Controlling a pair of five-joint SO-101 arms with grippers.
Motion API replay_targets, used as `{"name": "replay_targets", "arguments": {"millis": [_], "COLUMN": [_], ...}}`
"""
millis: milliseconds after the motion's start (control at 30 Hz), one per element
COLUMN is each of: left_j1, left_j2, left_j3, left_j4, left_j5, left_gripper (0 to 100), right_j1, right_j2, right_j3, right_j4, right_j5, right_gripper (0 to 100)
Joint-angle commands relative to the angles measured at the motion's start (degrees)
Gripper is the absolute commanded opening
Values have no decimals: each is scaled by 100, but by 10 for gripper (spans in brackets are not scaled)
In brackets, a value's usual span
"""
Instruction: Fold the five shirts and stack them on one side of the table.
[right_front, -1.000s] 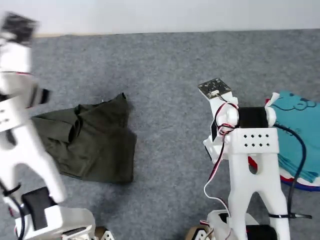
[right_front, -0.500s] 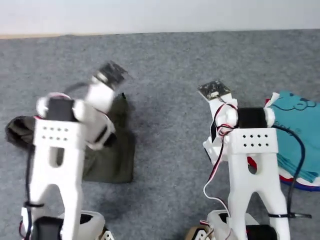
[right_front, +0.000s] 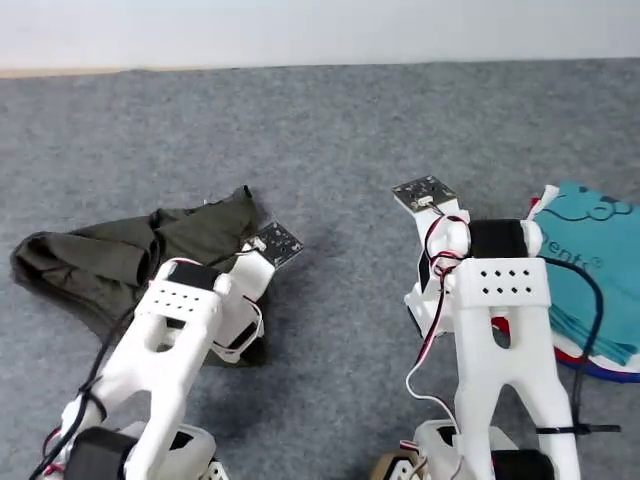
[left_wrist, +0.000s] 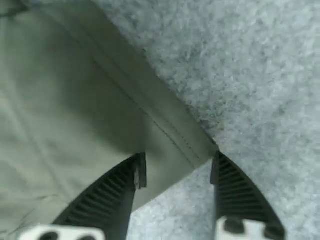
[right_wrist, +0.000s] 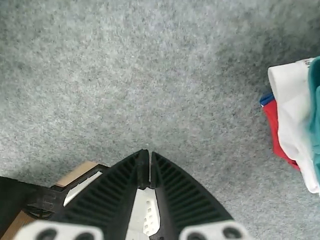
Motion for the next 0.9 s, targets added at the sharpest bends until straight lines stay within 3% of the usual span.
{"name": "replay_targets", "arguments": {"millis": [0, 233, 367, 567, 667, 867], "left_j1": [-26, -167, -158, -105, -158, -167], "left_j2": [220, 1152, 1732, 2022, 1380, -1310], "left_j3": [-119, -356, -523, -1051, -1279, -1912], "left_j4": [-149, -281, -563, -88, 281, 1240], "left_j5": [44, 62, 70, 26, 53, 35], "left_gripper": [206, 202, 127, 6, 4, 4], "right_j1": [4, 4, 4, 4, 4, -4], "right_j2": [-127, -145, -171, -171, -171, -180], "right_j3": [-44, -44, -44, -70, -70, -79], "right_j4": [145, 145, 163, 180, 180, 189], "right_j5": [-44, -44, -44, -44, -35, -26], "right_gripper": [9, 9, 9, 9, 9, 9]}}
